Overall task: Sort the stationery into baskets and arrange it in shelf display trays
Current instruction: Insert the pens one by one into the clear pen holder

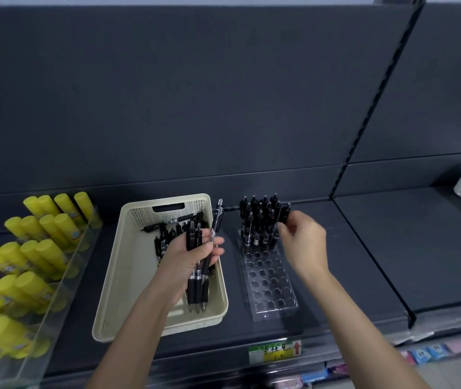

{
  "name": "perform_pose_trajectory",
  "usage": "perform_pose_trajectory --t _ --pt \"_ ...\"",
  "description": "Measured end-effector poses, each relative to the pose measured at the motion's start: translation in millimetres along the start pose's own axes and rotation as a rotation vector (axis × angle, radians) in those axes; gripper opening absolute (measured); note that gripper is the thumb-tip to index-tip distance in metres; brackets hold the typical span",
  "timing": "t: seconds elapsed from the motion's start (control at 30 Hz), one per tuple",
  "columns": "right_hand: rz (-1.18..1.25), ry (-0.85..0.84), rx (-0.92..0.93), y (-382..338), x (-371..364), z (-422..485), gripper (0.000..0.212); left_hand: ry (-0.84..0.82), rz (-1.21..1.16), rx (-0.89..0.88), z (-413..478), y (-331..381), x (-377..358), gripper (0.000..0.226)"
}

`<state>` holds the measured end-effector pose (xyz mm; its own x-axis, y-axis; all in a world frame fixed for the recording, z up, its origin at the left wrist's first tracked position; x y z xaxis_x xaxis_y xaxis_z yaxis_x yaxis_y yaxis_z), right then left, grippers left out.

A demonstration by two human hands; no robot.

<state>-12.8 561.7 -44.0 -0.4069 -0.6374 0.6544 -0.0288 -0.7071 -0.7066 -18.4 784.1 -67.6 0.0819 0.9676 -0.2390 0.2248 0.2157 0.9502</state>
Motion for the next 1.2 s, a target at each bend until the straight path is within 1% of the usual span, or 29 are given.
perform_pose_trajectory --t 0.13,0.27,0.4,0.47,0.53,0.6,0.63,0.67,0.73,0.83,0.9,0.93,1.0,1.07,1.13,1.2 --pt "-0.058 -0.074 0.042 2.2 -7.3 -5.1 0.013 -0.001 0.020 -0.002 0.1 0.5 0.8 0.021" --pt "-0.074 -0.099 0.067 -0.2 -5.6 -2.4 0.017 -0.022 0.038 -0.011 0.8 0.5 0.9 0.021" --pt "-0.096 -0.149 0.043 0.1 -4.8 2.5 0.021 -0.033 0.023 -0.008 1.9 -0.3 2.1 0.022" --pt "-0.103 -0.154 0.016 2.2 -4.1 1.5 0.019 -0.049 0.018 -0.013 2.0 -0.7 2.7 0.022" --pt "-0.057 -0.078 -0.018 3.6 0.0 -3.5 0.014 -0.059 0.013 -0.020 2.2 -0.8 2.8 0.022" --pt "0.057 0.038 -0.051 0.3 6.4 -9.9 0.009 -0.070 0.009 -0.027 2.4 -0.6 2.8 0.023" --pt "0.121 0.066 -0.065 -3.7 8.4 -12.4 0.006 -0.079 0.009 -0.030 2.6 -0.5 2.6 0.023" --pt "0.186 0.059 -0.079 -8.7 9.1 -14.6 0.005 -0.087 0.008 -0.033 3.1 -0.3 1.7 0.022" --pt "0.338 -0.043 -0.108 -21.9 4.5 -17.7 0.006 -0.096 0.008 -0.042 3.6 0.4 0.0 0.023" --pt "0.550 -0.270 -0.146 -47.6 -10.1 -24.2 0.006 -0.132 0.033 -0.073 3.1 0.9 -2.0 0.025" --pt "0.585 -0.344 -0.121 -59.6 -18.3 -26.5 0.010 -0.170 0.056 -0.092 2.2 1.1 -2.9 0.025" --pt "0.593 -0.353 -0.115 -63.3 -20.8 -26.6 0.015 -0.187 0.066 -0.100 2.0 0.9 -3.3 0.025" --pt "0.626 -0.340 -0.130 -66.6 -22.9 -26.1 0.023 -0.198 0.066 -0.101 2.3 -0.1 -2.7 0.025" --pt "0.667 -0.295 -0.142 -67.4 -20.5 -25.6 0.026 -0.182 0.083 -0.101 3.7 -2.2 -0.6 0.024" --pt "0.694 -0.202 -0.133 -65.9 -13.4 -23.5 0.028 -0.138 0.127 -0.103 5.3 -3.6 2.0 0.021" --pt "0.698 -0.103 -0.113 -62.3 -3.4 -19.8 0.028 -0.061 0.126 -0.083 6.9 -5.6 5.0 0.016"
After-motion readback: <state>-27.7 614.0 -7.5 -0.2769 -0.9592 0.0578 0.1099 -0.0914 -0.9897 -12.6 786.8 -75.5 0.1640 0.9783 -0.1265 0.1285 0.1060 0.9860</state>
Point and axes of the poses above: each hand's wrist, its own z-axis towards the middle knuckle, its own x-axis out of the back of the hand, y = z × x, the point moved 2 cm from there along z, towards the middle knuckle, and after that the axes turned 2 degrees about z, right-handed, at the moved point
